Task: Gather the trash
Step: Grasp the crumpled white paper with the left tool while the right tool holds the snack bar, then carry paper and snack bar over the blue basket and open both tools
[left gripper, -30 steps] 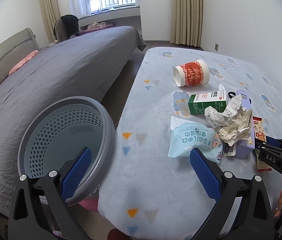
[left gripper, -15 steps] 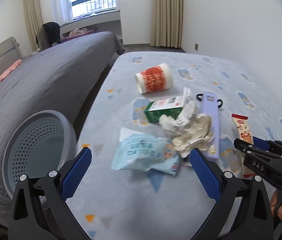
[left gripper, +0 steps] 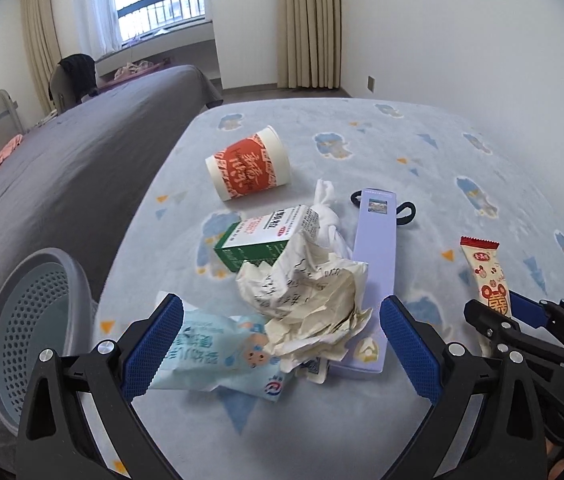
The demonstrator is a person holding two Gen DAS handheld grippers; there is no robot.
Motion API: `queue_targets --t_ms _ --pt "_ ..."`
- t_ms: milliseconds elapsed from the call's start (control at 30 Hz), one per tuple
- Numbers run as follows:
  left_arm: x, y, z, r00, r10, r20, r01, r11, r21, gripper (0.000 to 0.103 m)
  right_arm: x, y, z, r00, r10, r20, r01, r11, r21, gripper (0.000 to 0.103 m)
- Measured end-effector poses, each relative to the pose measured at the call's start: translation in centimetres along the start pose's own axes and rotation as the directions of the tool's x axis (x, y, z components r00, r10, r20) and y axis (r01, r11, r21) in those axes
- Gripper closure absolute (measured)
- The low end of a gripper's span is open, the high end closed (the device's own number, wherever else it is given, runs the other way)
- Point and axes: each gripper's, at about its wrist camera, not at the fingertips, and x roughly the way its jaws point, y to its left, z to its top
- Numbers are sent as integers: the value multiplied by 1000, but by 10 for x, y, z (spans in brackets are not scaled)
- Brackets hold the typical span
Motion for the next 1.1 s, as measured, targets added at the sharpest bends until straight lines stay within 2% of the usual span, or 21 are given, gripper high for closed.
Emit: queue_targets --t_ms 200,300,333,367,400,467,633,1100 --pt "17 1 4 999 -19 -40 17 999 -32 6 -2 1 -1 1000 7 4 -7 1000 -11 63" --pt "18 2 6 999 -22 -33 20 999 -36 8 -2 0 -1 1000 10 1 -10 1000 -12 63" --pt "17 3 6 1000 -20 -22 19 999 -34 13 -2 1 -1 1000 11 0 -11 1000 -12 63" --pt "16 3 6 999 -24 -21 23 999 -31 27 -2 2 -1 1000 11 -1 -11 1000 -12 63" --pt "16 3 5 999 -36 -28 36 999 -23 33 -2 2 -1 1000 11 -1 -11 1000 -13 63" --pt "15 3 5 999 -36 -23 36 999 -23 40 -2 3 -1 1000 12 -2 -12 1000 -14 63" --pt "11 9 4 998 -56 -23 55 998 -41 43 -2 4 -1 1000 9 0 -9 1000 -18 63" --pt "-42 53 1 998 -4 62 10 996 -85 43 -25 21 7 998 32 55 -30 999 -27 63"
